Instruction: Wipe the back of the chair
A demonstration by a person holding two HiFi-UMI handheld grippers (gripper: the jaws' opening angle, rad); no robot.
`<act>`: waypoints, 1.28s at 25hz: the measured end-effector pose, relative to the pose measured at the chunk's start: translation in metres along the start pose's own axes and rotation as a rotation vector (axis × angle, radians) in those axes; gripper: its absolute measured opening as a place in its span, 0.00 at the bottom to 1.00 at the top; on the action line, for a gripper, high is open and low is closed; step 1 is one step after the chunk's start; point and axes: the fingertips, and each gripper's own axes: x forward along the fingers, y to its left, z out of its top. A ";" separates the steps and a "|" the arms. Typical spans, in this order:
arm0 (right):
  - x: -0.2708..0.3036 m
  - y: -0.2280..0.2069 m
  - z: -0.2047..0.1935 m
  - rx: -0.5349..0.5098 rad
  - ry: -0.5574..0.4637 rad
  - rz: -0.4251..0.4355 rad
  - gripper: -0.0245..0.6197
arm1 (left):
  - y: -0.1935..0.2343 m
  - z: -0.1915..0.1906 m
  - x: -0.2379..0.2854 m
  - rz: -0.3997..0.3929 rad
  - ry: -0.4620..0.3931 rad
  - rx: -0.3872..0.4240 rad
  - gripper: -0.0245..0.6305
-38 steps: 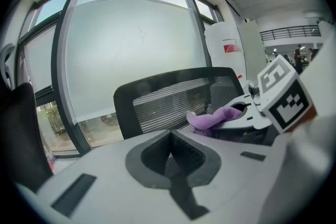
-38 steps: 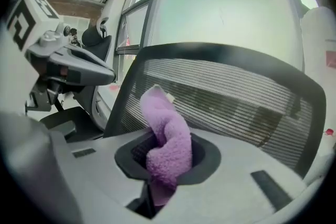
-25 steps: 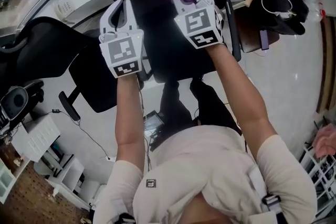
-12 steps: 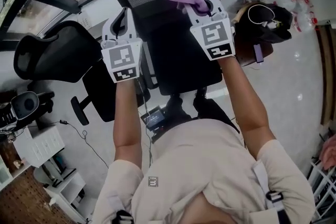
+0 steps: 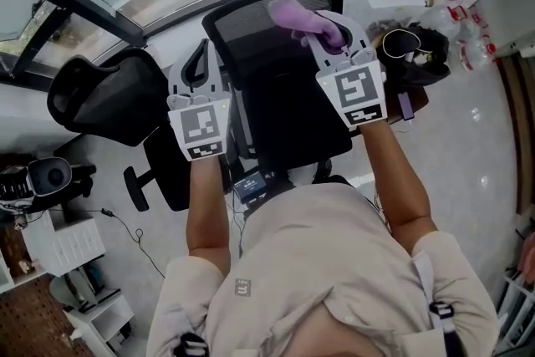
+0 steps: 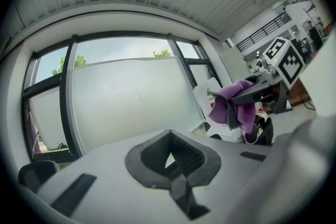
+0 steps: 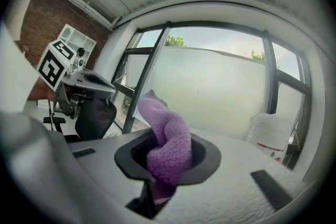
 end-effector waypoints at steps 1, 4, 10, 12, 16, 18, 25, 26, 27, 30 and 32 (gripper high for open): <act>-0.006 -0.002 0.005 -0.004 -0.005 -0.002 0.13 | 0.000 0.006 -0.005 0.005 -0.008 0.000 0.05; -0.023 -0.007 0.017 -0.017 -0.015 -0.004 0.13 | 0.000 0.021 -0.017 0.016 -0.027 0.006 0.05; -0.040 -0.022 0.035 -0.028 -0.038 -0.020 0.13 | 0.003 0.044 -0.025 0.034 -0.059 0.025 0.05; -0.047 -0.024 0.041 -0.031 -0.048 -0.026 0.13 | 0.004 0.051 -0.031 0.043 -0.072 0.028 0.05; -0.057 -0.025 0.054 -0.025 -0.070 -0.026 0.13 | 0.005 0.060 -0.039 0.052 -0.087 0.039 0.05; -0.059 -0.024 0.058 -0.023 -0.077 -0.021 0.13 | 0.007 0.063 -0.042 0.057 -0.092 0.048 0.05; -0.064 -0.022 0.061 -0.040 -0.065 -0.009 0.12 | 0.007 0.066 -0.045 0.063 -0.096 0.054 0.05; -0.063 -0.023 0.061 -0.040 -0.062 -0.008 0.12 | 0.006 0.066 -0.045 0.061 -0.095 0.054 0.05; -0.063 -0.023 0.060 -0.039 -0.059 -0.009 0.12 | 0.006 0.065 -0.045 0.060 -0.094 0.053 0.05; -0.063 -0.023 0.058 -0.038 -0.055 -0.014 0.12 | 0.006 0.062 -0.044 0.056 -0.090 0.053 0.05; -0.062 -0.025 0.058 -0.038 -0.052 -0.018 0.12 | 0.006 0.060 -0.041 0.054 -0.087 0.051 0.05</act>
